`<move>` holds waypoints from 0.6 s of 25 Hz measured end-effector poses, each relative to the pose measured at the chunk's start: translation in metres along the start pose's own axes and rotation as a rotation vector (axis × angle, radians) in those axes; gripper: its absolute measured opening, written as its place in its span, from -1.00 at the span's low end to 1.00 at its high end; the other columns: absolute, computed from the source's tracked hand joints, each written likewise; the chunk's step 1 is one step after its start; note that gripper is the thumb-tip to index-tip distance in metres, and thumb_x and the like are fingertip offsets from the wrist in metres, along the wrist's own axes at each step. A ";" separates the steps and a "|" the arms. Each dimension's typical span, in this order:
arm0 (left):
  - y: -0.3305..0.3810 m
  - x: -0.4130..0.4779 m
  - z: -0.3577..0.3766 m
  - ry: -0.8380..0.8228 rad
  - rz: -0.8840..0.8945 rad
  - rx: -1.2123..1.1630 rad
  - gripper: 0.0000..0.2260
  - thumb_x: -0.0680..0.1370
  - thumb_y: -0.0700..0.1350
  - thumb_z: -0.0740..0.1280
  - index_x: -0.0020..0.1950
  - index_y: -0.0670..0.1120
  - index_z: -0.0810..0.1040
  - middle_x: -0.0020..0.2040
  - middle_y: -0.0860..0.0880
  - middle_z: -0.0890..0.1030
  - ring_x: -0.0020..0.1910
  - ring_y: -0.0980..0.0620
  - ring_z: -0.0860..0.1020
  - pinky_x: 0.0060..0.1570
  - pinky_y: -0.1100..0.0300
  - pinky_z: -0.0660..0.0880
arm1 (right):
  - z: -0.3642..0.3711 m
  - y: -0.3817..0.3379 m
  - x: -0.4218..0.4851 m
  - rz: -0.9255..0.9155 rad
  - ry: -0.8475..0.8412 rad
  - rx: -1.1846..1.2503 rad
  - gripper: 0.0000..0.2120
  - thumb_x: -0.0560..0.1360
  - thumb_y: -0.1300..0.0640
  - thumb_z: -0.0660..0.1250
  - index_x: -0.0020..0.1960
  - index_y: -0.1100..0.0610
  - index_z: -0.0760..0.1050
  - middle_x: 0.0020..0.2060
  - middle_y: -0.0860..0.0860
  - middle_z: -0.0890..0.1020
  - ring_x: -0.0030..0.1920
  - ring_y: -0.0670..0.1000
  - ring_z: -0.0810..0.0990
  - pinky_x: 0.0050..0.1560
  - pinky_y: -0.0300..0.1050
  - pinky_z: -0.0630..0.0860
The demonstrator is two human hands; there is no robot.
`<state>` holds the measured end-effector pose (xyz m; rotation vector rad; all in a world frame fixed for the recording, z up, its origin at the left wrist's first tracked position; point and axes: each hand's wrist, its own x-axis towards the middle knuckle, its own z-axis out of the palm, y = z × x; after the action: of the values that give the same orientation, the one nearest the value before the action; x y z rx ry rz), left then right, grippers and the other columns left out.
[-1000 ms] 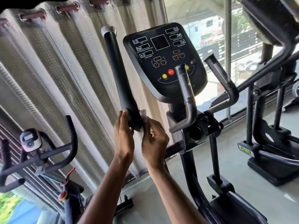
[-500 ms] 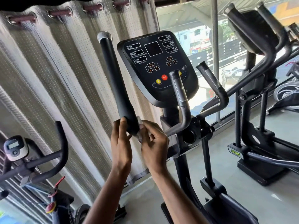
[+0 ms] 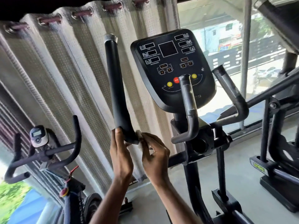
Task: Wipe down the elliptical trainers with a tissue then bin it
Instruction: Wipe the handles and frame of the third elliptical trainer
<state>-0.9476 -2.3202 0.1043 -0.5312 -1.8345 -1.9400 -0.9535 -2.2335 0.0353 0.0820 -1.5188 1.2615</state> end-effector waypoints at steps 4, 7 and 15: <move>-0.002 -0.012 0.002 0.034 0.016 0.070 -0.69 0.60 0.25 0.16 -0.10 0.07 0.53 -0.12 0.06 0.61 -0.01 0.00 0.59 0.17 -0.15 0.54 | -0.001 0.022 0.003 0.041 -0.046 -0.015 -0.81 0.59 0.19 0.40 0.17 0.05 0.69 0.05 -0.13 0.71 0.08 -0.19 0.63 0.05 0.03 0.60; 0.004 -0.017 0.006 0.073 0.009 0.085 -0.79 0.62 0.19 0.18 -0.09 0.15 0.52 -0.13 0.15 0.62 -0.02 0.15 0.59 0.23 -0.12 0.56 | -0.002 0.045 0.008 0.050 -0.093 -0.086 -0.84 0.57 0.23 0.41 0.09 0.08 0.71 -0.02 -0.09 0.73 -0.01 -0.12 0.65 0.03 0.03 0.60; -0.003 -0.022 0.004 0.158 0.065 0.227 -0.66 0.55 0.19 0.36 0.00 -0.09 0.51 -0.10 0.07 0.70 0.06 -0.01 0.67 0.21 -0.25 0.58 | -0.013 0.023 0.058 0.115 -0.435 0.070 -0.84 0.59 0.08 0.36 0.02 0.03 0.73 -0.12 -0.05 0.74 -0.11 -0.10 0.68 -0.04 -0.06 0.59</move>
<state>-0.9309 -2.3155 0.0905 -0.3498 -1.8797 -1.6545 -0.9817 -2.1825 0.0618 0.3374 -1.8698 1.4538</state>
